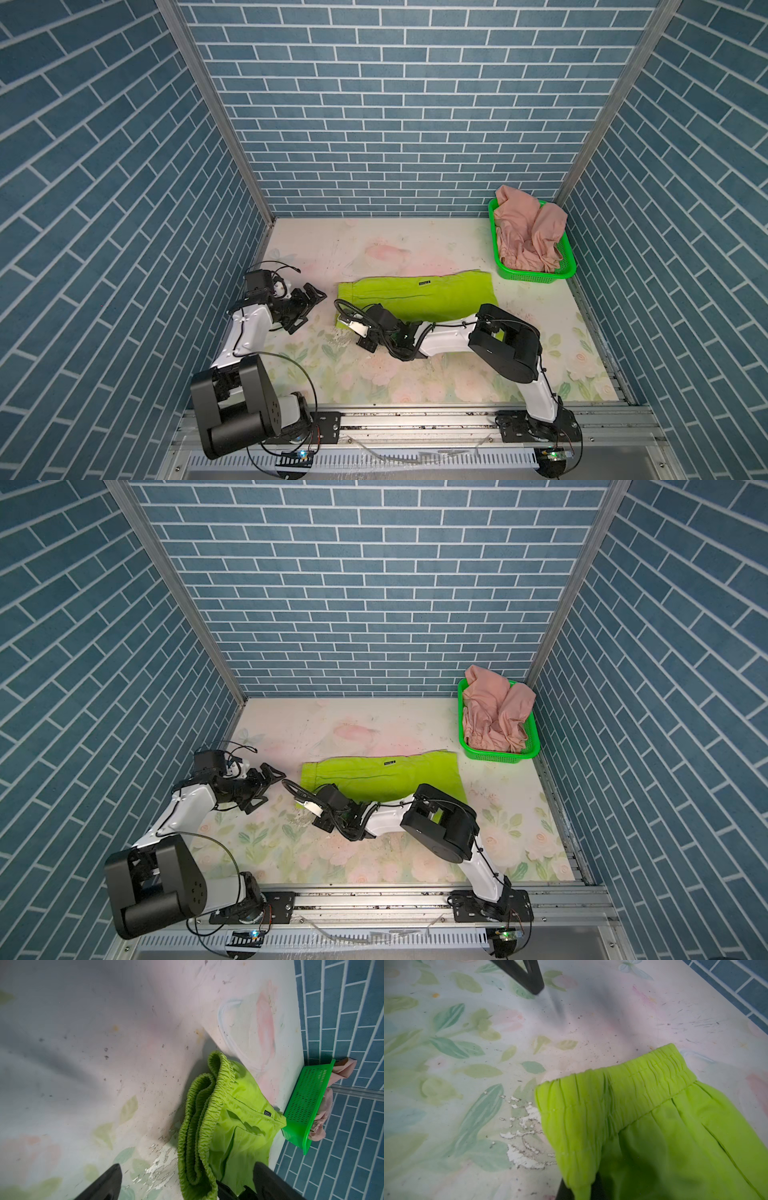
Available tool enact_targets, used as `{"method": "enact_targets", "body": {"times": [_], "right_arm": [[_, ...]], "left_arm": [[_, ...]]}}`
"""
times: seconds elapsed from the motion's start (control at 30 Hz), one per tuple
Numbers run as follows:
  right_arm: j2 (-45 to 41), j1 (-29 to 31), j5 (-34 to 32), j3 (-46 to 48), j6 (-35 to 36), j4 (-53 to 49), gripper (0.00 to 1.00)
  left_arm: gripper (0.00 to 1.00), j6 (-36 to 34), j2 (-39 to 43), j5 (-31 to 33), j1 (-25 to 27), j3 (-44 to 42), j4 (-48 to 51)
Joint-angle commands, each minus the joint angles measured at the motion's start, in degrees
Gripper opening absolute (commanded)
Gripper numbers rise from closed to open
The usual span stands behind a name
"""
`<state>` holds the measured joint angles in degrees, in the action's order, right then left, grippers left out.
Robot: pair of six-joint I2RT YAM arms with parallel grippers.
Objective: Fold and stack the shorts
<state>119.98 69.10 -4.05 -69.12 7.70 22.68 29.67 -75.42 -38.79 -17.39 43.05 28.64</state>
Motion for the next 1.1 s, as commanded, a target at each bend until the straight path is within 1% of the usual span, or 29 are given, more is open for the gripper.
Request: {"method": "enact_targets", "body": {"times": [0.0, 0.13, 0.3, 0.4, 0.53, 0.63, 0.67, 0.7, 0.73, 0.8, 0.87, 0.9, 0.93, 0.97, 1.0, 1.03, 1.07], "right_arm": [[-3.4, 0.2, 1.7, 0.6, -0.9, 4.9, 0.00], [-3.0, 0.0, 1.8, 0.5, -0.7, 5.8, 0.00], [-2.9, 0.0, 2.5, 0.4, -1.0, 6.5, 0.00], [-3.3, -0.4, 2.8, 0.3, -1.7, 6.5, 0.00], [-3.9, -1.0, 3.6, 0.3, -2.2, 7.4, 0.00], [-3.7, -1.0, 4.2, -0.1, -1.9, 7.3, 0.00], [-3.7, -1.0, 4.5, -0.2, -1.9, 7.3, 0.00], [-3.7, -0.9, 5.0, -0.2, -2.0, 7.3, 0.00], [-3.9, -0.9, 5.5, -0.1, -2.0, 7.1, 0.00], [-4.3, -0.9, 6.4, -0.1, -2.1, 6.6, 0.00], [-4.8, -0.9, 7.6, 0.1, -2.1, 5.9, 0.00], [-5.2, -0.9, 8.7, -0.1, -2.2, 4.7, 0.08], [-5.6, -0.9, 8.8, -0.4, -2.5, 3.1, 0.22], [-6.3, -0.9, 8.8, -0.4, -3.3, 1.9, 0.33], [-7.6, -1.0, 8.8, 0.0, -4.6, 0.9, 0.42], [-9.6, -1.3, 10.3, 1.1, -5.9, 0.0, 0.47], [-11.6, -1.6, 10.8, 2.3, -7.2, -0.9, 0.50]], "left_arm": [[1.00, 5.2, -2.0, -2.6, 1.4, -1.8, -8.3], [1.00, 6.1, -4.3, -1.6, 5.5, -1.9, -10.3], [1.00, 10.0, -6.1, -3.0, 8.8, -5.1, -19.0], [1.00, 7.8, -8.1, -3.7, 10.5, -4.6, -16.7], [1.00, 7.7, -7.8, -3.7, 10.9, -7.2, -18.4], [1.00, 7.8, -8.4, -3.0, 12.3, -6.9, -19.2], [0.98, 7.7, -8.8, -2.7, 13.0, -6.3, -19.1], [0.93, 7.2, -9.3, -2.1, 14.0, -5.4, -18.3], [0.84, 6.2, -9.8, -1.2, 15.0, -4.3, -16.9], [0.64, 4.0, -10.1, 1.0, 16.2, -2.2, -13.8], [0.44, 3.7, -9.9, 2.1, 16.6, -1.5, -13.9], [0.30, 3.6, -9.8, 2.3, 16.6, -1.1, -13.8], [0.18, 3.1, -9.8, 2.7, 16.6, -0.4, -12.8], [0.09, 2.4, -9.8, 3.3, 16.6, 0.3, -11.5], [0.04, 1.2, -9.7, 3.9, 16.6, 1.2, -9.6], [0.01, -0.2, -9.4, 5.0, 16.6, 2.4, -7.1], [0.01, -1.4, -9.1, 6.0, 16.7, 3.5, -4.8]]}}
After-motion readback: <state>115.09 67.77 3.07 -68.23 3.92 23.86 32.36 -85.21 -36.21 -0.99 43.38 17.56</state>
